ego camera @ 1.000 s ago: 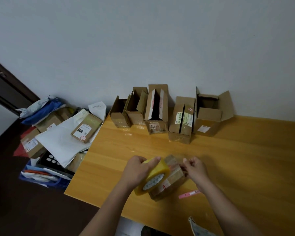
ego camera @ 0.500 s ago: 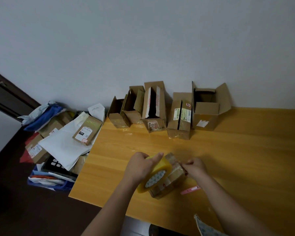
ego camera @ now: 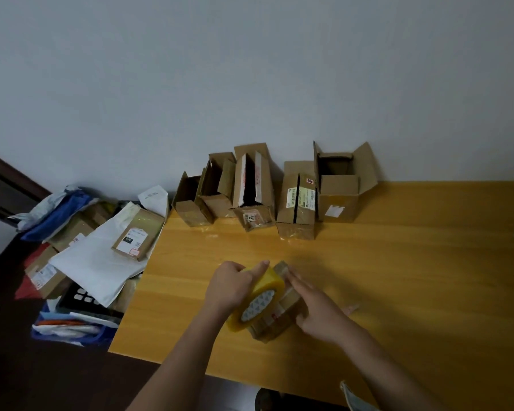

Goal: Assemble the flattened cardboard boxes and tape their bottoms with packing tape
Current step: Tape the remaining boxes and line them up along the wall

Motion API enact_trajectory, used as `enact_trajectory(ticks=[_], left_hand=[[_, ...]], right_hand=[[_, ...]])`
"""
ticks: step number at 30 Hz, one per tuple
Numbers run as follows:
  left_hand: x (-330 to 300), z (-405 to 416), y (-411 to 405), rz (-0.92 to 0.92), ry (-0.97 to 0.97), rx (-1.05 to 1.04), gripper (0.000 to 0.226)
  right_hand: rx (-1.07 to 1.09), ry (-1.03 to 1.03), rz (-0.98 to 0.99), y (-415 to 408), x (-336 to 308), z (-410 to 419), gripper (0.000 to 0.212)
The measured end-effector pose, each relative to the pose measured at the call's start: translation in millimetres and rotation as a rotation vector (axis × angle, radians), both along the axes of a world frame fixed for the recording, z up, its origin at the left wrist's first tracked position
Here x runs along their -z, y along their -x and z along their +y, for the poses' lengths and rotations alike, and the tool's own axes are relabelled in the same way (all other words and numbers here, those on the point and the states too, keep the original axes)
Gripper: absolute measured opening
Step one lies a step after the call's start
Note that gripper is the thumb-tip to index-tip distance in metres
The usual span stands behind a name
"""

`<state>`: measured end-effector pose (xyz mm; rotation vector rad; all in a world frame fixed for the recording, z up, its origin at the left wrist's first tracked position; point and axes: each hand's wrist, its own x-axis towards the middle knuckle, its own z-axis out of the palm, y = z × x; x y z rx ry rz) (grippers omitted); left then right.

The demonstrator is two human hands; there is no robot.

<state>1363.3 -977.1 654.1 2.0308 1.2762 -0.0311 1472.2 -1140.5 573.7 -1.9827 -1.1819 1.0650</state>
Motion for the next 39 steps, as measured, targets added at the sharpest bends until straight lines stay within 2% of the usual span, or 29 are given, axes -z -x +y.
enact_trajectory(ticks=[5,8,10,12,14,18,24,27,29,32,34,39], left_hand=[[-4,-5,-2,0.004,-0.04,0.016,0.064],[-5,-6,-4,0.007,-0.043,0.03,0.065],[-6,-8,-5,0.025,-0.043,0.034,0.065],[-7,-7,-1,0.049,-0.057,0.022,0.065],[-6,-4,9,0.114,-0.071,0.008,0.065],[-4,-3,25,0.197,-0.054,-0.036,0.063],[-6,-3,42,0.39,-0.109,0.04,0.056],[-5,-3,55,0.407,-0.105,0.036,0.057],[-5,-4,54,0.407,-0.112,0.043,0.056],[-8,-5,53,0.382,-0.1,0.049,0.056],[-7,-5,56,0.376,-0.098,0.042,0.057],[-5,-2,63,0.379,-0.098,0.013,0.058]], right_hand=[[0.017,0.058,-0.067,-1,4,7,0.097],[0.023,0.152,-0.147,-7,12,10,0.111],[-0.005,0.167,-0.301,-8,12,6,0.118],[-0.033,0.174,-0.483,-6,7,3,0.116],[-0.031,0.197,-0.559,-3,3,4,0.116],[-0.058,0.223,-0.567,5,2,9,0.12],[-0.049,0.237,-0.57,3,4,8,0.115],[-0.058,0.21,-0.536,6,1,10,0.117],[-0.053,0.183,-0.531,6,0,12,0.111],[-0.038,0.109,-0.512,6,-1,17,0.091],[-0.102,0.061,-0.513,8,0,19,0.095],[-0.218,0.061,-0.563,20,13,14,0.12]])
